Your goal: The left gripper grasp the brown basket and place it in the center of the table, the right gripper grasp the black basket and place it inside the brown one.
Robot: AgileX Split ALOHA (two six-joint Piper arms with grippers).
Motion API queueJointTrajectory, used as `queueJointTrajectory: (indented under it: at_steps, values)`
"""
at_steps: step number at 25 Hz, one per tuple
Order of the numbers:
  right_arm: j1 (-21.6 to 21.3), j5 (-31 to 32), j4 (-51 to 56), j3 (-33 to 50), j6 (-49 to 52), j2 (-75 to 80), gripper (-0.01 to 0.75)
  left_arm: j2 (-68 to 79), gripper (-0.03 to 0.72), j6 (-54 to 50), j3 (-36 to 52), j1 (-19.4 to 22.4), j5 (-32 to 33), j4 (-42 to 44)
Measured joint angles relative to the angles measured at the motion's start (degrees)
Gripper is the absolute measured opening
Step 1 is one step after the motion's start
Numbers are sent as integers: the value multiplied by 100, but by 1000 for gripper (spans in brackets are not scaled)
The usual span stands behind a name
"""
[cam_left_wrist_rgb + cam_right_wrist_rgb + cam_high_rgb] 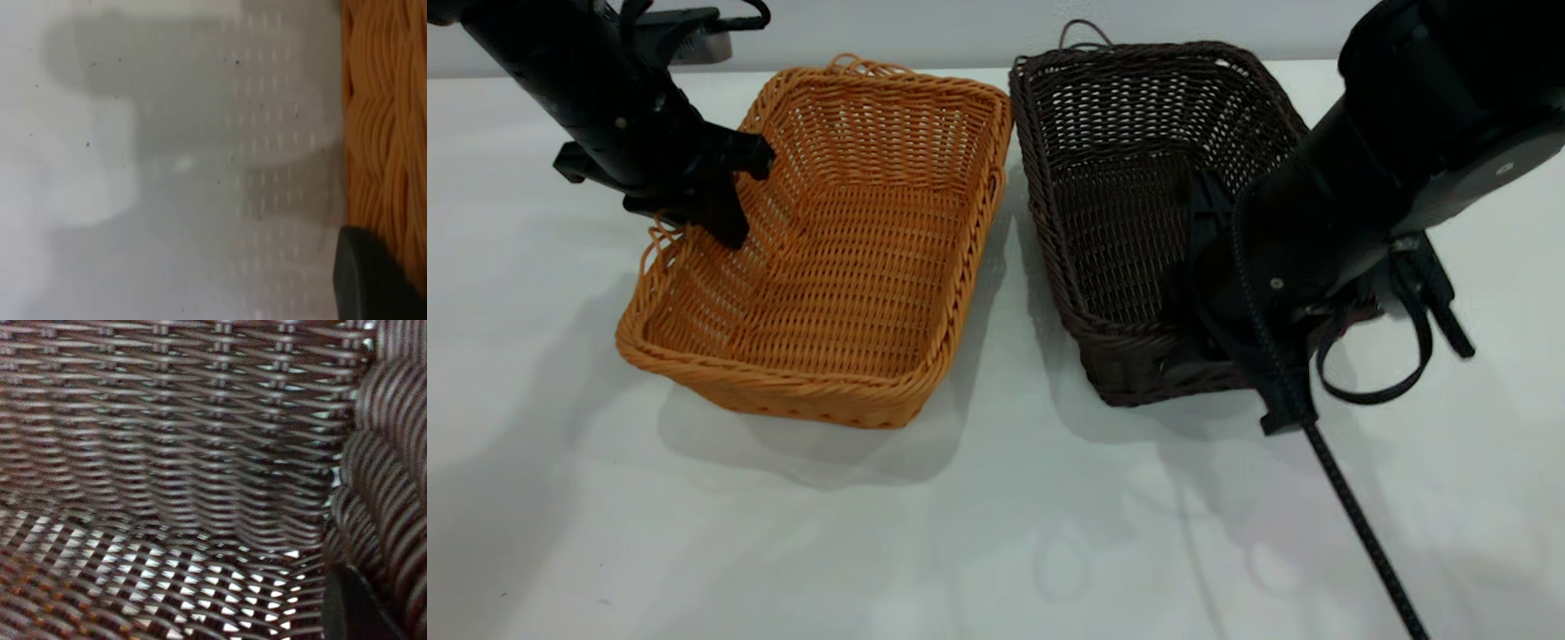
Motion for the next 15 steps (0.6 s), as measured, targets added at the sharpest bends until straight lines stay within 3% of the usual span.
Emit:
queueJointTrajectory:
  at_steps: [4,6,10,15]
  values:
    - [-430,-81,-189,11,-1065,-526,82,-7,84,407,-5,0,9,128]
    - [-893,182,-517,-8,-1821,-836,82,-12,84,858,-5,-13,47,171]
    - [-1995,1356,-1493,-335,-2911,-1183,82,-16,84,2133,-5,-215,-3,153]
    - [-3063,3445,-2728,-815,-3072,-1183,82,-16,84,4225,-5,-930,-436,107]
